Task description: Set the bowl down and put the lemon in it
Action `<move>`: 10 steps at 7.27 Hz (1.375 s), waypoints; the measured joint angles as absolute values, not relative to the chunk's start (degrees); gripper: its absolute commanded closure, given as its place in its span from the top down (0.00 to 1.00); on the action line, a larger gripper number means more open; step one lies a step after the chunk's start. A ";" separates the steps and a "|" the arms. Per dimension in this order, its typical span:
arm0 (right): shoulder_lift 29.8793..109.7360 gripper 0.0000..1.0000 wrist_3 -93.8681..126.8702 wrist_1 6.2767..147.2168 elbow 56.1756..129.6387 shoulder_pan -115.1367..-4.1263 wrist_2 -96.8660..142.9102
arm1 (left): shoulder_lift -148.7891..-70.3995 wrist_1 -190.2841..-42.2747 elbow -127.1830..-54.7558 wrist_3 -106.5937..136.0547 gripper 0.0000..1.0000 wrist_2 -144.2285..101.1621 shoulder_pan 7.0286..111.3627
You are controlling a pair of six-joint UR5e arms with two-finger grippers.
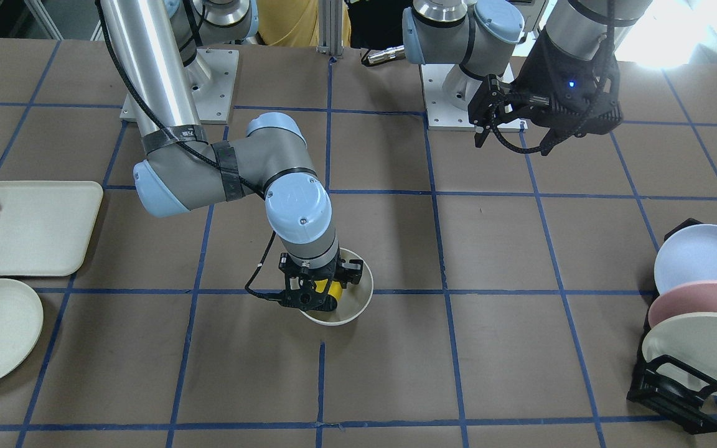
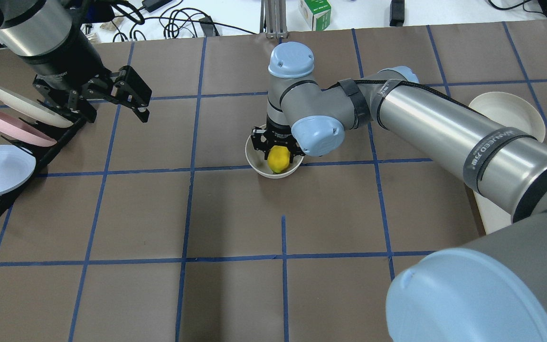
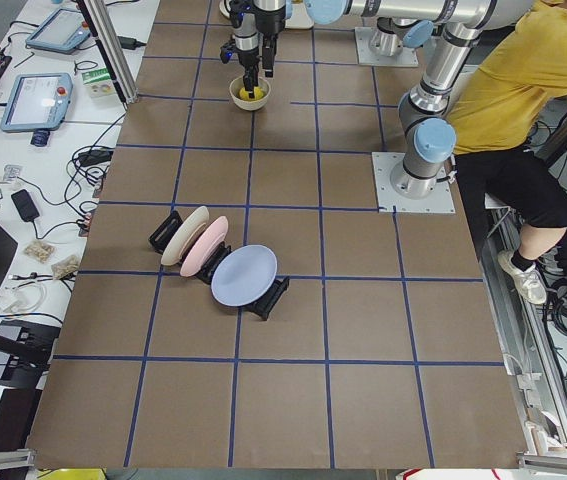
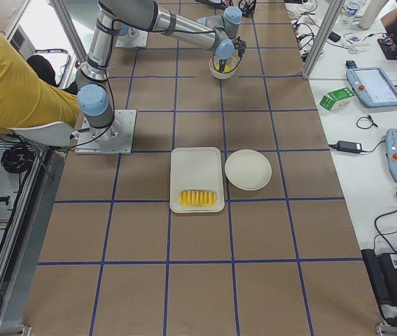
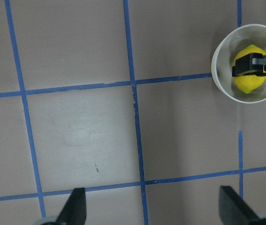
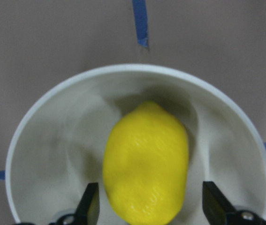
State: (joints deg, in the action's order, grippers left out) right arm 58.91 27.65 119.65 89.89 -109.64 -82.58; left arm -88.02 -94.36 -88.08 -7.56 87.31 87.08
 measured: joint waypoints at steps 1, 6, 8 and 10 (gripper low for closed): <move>59.83 1.00 28.56 119.58 89.85 -109.61 -82.65 | -88.05 -94.33 -87.60 -7.50 1.00 87.50 87.05; 72.01 1.00 25.63 111.10 89.63 -99.93 -83.72 | -88.31 -94.53 -85.78 -8.12 1.00 89.43 86.76; 78.01 1.00 20.34 103.90 89.84 -92.52 -88.62 | -88.24 -94.36 -85.82 -8.13 1.00 89.31 86.75; 82.57 1.00 16.60 99.30 89.90 -89.42 -89.88 | -88.15 -94.31 -85.70 -8.02 1.00 89.41 86.75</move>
State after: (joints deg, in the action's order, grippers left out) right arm 82.57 16.60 99.30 89.90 -89.42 -89.88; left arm -88.15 -94.31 -85.70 -8.02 89.41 86.75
